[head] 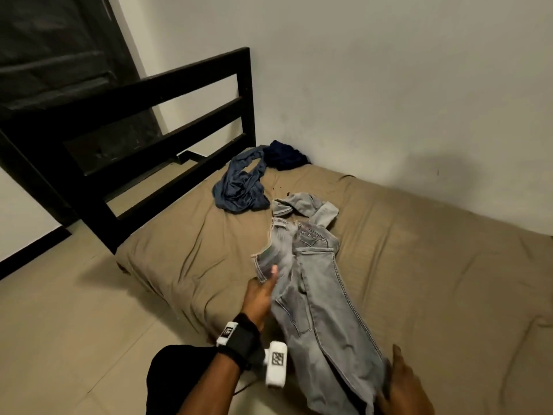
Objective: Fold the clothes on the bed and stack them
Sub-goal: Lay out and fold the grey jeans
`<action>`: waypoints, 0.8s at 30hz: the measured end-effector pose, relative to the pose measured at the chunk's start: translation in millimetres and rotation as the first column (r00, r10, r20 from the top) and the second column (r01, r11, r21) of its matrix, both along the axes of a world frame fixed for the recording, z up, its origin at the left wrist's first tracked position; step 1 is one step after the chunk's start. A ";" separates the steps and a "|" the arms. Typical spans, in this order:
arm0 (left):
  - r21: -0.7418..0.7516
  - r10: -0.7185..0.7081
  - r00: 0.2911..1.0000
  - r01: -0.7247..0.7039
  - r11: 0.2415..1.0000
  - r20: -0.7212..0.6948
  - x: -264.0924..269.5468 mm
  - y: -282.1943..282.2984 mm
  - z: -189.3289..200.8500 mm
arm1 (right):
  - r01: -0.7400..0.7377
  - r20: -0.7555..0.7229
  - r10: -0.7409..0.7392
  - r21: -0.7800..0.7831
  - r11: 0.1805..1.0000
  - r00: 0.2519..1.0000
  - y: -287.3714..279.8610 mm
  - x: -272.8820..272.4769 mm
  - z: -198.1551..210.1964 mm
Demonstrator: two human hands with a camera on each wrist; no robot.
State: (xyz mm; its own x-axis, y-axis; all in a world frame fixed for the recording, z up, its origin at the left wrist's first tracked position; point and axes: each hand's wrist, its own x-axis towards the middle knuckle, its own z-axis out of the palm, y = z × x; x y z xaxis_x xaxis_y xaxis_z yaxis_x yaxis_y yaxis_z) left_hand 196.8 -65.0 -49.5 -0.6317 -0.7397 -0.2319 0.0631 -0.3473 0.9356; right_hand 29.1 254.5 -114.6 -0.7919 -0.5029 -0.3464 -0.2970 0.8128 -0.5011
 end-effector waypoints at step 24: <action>-0.345 -0.458 0.796 0.591 0.729 0.396 145.7 89.4 36.0 | -0.460 -0.489 0.513 0.235 0.856 0.706 9.8 -59.2 86.2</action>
